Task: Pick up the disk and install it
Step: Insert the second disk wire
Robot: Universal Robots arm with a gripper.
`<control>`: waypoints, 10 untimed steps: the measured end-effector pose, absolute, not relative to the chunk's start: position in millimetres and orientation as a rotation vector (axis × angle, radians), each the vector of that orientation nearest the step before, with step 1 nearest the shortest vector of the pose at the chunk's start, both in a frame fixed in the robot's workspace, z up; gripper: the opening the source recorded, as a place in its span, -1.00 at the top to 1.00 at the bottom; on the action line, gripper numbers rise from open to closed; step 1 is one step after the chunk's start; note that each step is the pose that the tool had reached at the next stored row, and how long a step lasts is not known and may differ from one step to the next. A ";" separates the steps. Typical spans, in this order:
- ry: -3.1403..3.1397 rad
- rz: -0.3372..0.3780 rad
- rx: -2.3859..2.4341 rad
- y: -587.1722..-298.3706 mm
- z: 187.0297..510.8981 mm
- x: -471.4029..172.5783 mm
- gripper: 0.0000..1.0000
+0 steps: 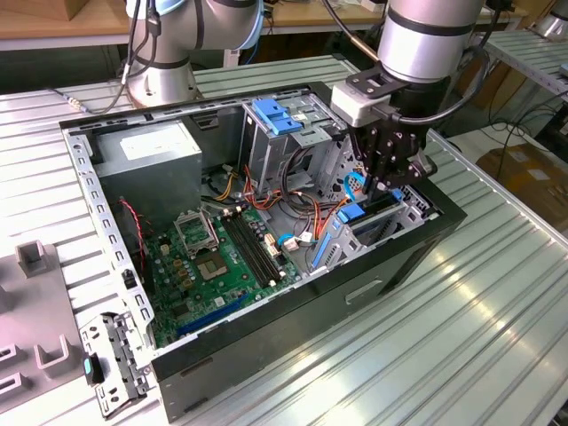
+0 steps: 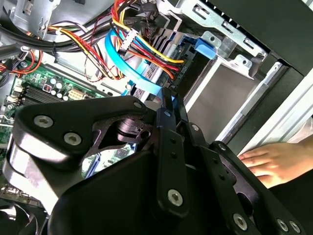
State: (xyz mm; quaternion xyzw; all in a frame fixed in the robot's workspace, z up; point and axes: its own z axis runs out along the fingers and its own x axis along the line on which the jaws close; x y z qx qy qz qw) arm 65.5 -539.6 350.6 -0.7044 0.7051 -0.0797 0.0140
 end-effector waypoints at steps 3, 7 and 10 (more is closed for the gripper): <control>2.194 -0.246 -2.191 -539.9 348.8 65.6 0.68; 2.193 -0.242 -2.190 -539.8 348.5 65.5 0.68; 2.193 -0.242 -2.190 -539.8 348.5 65.6 0.68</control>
